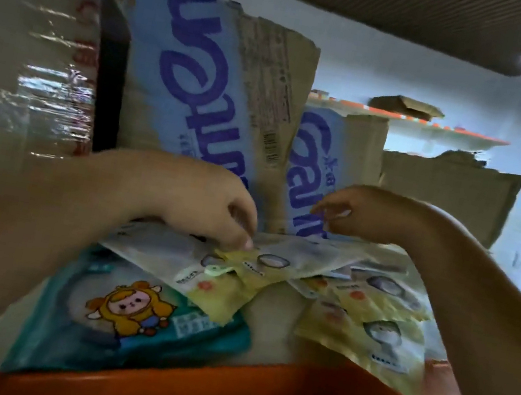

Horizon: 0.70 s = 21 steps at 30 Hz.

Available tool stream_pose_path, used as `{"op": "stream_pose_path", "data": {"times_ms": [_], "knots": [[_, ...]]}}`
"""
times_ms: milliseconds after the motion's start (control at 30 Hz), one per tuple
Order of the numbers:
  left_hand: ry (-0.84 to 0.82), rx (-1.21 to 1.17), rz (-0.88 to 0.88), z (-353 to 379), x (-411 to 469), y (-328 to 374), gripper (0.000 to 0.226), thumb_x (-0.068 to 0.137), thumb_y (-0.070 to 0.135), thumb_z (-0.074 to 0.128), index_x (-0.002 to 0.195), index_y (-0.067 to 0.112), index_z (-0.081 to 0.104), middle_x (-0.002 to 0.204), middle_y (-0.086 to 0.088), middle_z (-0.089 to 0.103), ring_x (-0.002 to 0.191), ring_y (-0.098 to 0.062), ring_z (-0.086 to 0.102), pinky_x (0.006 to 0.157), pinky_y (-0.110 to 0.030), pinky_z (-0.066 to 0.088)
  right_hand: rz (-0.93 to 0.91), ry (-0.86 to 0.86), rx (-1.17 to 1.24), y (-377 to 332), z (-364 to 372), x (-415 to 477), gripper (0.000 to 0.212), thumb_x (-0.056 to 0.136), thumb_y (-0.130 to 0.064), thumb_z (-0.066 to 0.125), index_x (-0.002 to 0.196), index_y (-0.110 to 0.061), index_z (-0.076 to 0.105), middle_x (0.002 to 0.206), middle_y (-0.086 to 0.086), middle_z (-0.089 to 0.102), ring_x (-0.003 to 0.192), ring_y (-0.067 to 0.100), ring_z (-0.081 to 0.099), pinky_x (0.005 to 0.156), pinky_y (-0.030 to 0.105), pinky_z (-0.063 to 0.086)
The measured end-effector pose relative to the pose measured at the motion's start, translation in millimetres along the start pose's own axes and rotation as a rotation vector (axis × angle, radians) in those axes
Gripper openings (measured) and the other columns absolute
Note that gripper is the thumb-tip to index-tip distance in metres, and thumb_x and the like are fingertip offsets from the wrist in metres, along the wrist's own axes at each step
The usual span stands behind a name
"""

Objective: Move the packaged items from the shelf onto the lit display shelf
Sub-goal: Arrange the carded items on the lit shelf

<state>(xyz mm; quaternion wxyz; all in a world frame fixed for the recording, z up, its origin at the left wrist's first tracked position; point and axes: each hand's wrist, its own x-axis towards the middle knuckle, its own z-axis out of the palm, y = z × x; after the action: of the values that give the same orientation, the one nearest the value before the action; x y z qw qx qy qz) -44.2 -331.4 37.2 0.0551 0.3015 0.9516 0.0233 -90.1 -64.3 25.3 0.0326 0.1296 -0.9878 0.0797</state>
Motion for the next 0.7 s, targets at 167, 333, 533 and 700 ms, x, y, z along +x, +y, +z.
{"op": "stream_pose_path", "data": {"times_ms": [167,333,533,700], "knots": [[0.009,0.031,-0.008,44.3,49.0,14.6,0.063,0.077,0.076,0.065,0.129,0.042,0.061,0.108,0.015,0.068,0.093,-0.006,0.064,0.086,-0.038,0.058,-0.103,-0.22,-0.12,-14.7,1.2,27.7,0.064,0.084,-0.037,0.077,0.142,-0.042,0.049,0.14,-0.011,0.056,0.125,0.013,0.053,0.108,0.037,0.043],[0.125,0.031,0.011,63.9,53.0,2.7,0.04,0.074,0.06,0.063,0.112,0.046,0.065,0.09,0.016,0.067,0.077,-0.003,0.064,0.071,-0.04,0.058,-0.142,-0.362,-0.161,-4.0,31.8,32.8,0.082,0.077,-0.061,0.075,0.148,-0.044,0.037,0.147,-0.017,0.047,0.125,0.012,0.049,0.108,0.037,0.039],[0.3,-0.086,-0.01,53.7,53.7,6.7,0.016,0.094,0.048,0.059,0.104,0.044,0.07,0.088,0.024,0.067,0.077,0.003,0.062,0.066,-0.029,0.051,-0.193,-0.358,0.064,-0.3,33.1,24.9,0.061,0.07,-0.061,0.079,0.125,-0.05,0.056,0.126,-0.02,0.061,0.115,0.011,0.057,0.098,0.037,0.046],[0.612,-0.229,-0.091,51.1,51.5,1.3,0.015,0.099,0.04,0.058,0.102,0.037,0.073,0.087,0.019,0.072,0.081,0.003,0.067,0.068,-0.033,0.058,-0.269,0.008,0.141,4.0,32.1,29.2,0.013,0.087,-0.025,0.075,0.083,-0.034,0.066,0.078,-0.017,0.068,0.074,-0.003,0.064,0.064,0.016,0.043]]}}
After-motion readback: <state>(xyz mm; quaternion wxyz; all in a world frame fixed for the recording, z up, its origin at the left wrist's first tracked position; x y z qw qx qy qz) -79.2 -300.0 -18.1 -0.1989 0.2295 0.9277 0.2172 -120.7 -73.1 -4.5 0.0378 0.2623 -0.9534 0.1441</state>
